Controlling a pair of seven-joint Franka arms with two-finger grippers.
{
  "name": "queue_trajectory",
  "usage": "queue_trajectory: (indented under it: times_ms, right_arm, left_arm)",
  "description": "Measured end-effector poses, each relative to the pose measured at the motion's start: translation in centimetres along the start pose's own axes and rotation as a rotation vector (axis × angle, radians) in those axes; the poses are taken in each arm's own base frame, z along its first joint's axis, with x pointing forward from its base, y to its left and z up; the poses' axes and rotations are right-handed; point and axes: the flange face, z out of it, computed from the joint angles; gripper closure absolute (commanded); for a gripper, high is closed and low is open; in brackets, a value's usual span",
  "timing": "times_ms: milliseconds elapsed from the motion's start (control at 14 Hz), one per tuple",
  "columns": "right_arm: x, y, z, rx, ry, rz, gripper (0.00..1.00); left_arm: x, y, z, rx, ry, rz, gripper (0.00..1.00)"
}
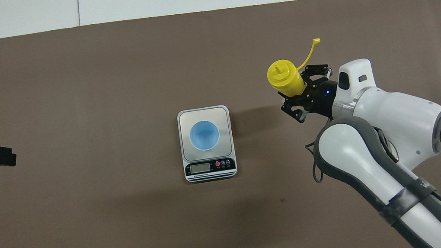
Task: Pour seasoning into cup on scale with both arms
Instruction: 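Lift the yellow bottle with the right gripper toward the scale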
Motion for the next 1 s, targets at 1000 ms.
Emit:
queue_trajectory:
  times_ms: [1000]
  right_arm:
    - [10.6,-4.5,3.1,-0.038,-0.423,-0.369,1.00]
  left_arm:
    - [0.0,0.0,0.0,0.000,0.000,0.000,0.00]
